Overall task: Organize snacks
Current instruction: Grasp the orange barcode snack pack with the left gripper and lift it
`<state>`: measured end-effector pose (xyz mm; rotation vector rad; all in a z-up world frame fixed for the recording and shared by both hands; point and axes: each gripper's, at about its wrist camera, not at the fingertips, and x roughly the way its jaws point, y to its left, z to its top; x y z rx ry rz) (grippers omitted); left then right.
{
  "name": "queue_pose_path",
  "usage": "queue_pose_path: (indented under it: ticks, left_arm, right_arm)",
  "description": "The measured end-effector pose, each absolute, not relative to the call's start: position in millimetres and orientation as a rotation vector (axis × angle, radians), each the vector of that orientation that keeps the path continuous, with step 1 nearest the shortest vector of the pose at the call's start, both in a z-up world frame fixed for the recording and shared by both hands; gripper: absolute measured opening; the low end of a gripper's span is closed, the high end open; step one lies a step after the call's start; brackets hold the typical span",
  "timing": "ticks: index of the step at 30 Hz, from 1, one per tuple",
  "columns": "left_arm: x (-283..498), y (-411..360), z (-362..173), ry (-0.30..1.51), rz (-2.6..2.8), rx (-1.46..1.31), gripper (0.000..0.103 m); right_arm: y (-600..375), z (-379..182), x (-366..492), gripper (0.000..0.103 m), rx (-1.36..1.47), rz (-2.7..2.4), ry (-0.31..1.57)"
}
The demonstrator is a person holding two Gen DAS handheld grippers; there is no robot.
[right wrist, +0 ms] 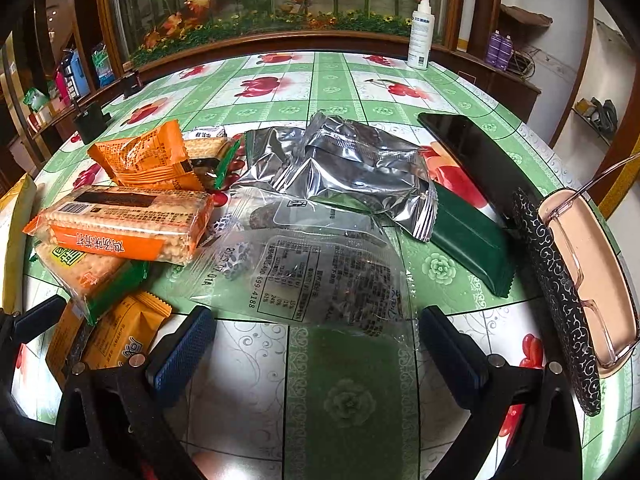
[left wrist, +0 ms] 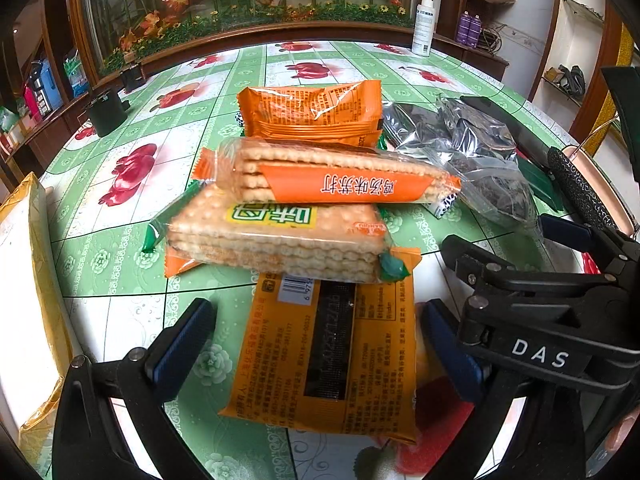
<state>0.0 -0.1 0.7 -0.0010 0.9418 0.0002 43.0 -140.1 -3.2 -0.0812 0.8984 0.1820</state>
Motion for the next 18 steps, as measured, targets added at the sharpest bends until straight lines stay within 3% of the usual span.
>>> queue_pose_path:
  ticks: [10, 18]
  left_arm:
    - [-9.4, -1.1, 2.6, 0.962, 0.018, -0.007, 0.103]
    - [-73.9, 66.1, 39.3, 0.890, -0.038, -0.274, 0.103]
  right_arm:
    - [-150.9, 0.6, 40.9, 0.103, 0.003, 0.242, 0.881]
    - [-157.0, 18.6, 35.2, 0.103, 0.063, 0.386, 0.905]
